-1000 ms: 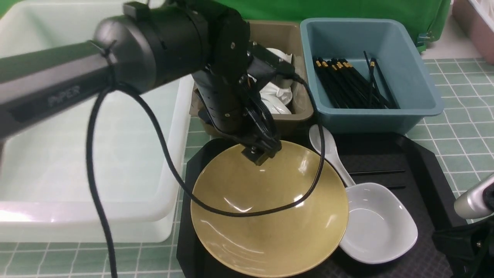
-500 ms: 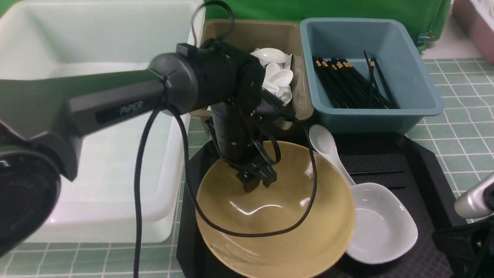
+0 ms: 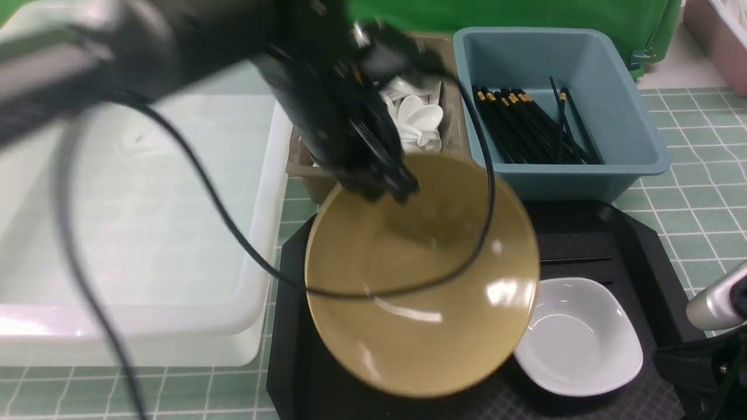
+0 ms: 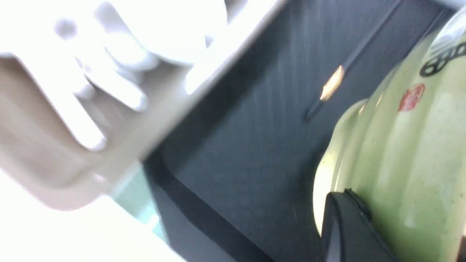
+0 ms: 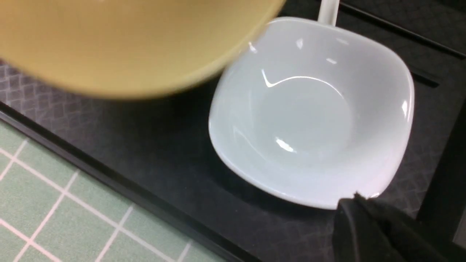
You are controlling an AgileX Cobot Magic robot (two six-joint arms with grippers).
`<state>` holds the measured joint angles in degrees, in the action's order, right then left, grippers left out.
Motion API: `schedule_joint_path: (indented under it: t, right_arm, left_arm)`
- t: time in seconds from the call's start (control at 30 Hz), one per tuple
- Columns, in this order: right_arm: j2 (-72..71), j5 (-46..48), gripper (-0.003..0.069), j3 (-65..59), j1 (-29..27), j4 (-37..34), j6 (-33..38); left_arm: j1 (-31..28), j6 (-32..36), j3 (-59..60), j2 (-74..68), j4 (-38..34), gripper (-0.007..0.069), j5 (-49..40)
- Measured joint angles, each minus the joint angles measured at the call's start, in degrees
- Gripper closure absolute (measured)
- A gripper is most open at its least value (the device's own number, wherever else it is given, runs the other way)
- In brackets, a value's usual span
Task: On blue table put chopsticks spoon bowls plates into blue grey white boxes.
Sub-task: 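Place the tan bowl onto the bowl stack in the left bin with the left gripper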
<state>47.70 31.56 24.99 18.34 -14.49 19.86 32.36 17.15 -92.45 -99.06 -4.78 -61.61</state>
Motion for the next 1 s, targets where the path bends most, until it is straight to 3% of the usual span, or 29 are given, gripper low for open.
schedule_joint_path:
  t: [0.13, 0.2, 0.27, 0.3, 0.33, 0.4, 0.5, 0.67, 0.73, 1.0]
  right_arm:
    - [0.00, 0.00, 0.0610, 0.00, 0.00, 0.00, 0.00]
    - [0.00, 0.00, 0.0610, 0.00, 0.00, 0.00, 0.00]
    - [0.00, 0.00, 0.0610, 0.00, 0.00, -0.01, -0.05]
    - [0.00, 0.00, 0.0610, 0.00, 0.00, -0.01, -0.05]
    - [0.00, 0.00, 0.0610, 0.00, 0.00, -0.01, -0.05]
    - [0.00, 0.00, 0.0610, 0.00, 0.00, -0.01, -0.05]
    - [0.00, 0.00, 0.0610, 0.00, 0.00, -0.01, -0.05]
    - [0.00, -0.41, 0.0610, 0.00, 0.00, -0.07, -0.05]
    - [0.00, -0.41, 0.0610, 0.00, 0.00, -0.07, -0.05]
    - [0.00, -0.41, 0.0610, 0.00, 0.00, -0.07, 0.05]
  left_arm:
    - [-9.06, 0.93, -1.82, 8.31, -3.18, 0.0618, 0.67]
    - [-20.46, -2.06, -2.28, 12.49, -2.55, 0.0618, 2.02]
    - [-25.14, -4.27, -2.48, 13.58, -1.33, 0.0619, 2.51]
    - [-33.42, -7.69, -2.37, 14.07, 0.76, 0.0618, 2.94]
    - [-34.31, -8.57, -2.31, 14.07, 1.34, 0.0618, 2.95]
    - [-43.00, -12.43, -0.66, 13.20, 4.19, 0.0618, 3.43]
    - [-50.36, -17.15, 4.37, 10.11, 5.18, 0.0618, 4.79]
    - [-51.19, -18.65, 10.78, 4.75, 4.42, 0.0613, 6.34]
    - [-50.83, -19.84, 14.66, 3.20, 4.78, 0.0575, 8.69]
    - [-50.83, -21.57, 15.20, 3.78, 10.72, 0.0277, 11.27]
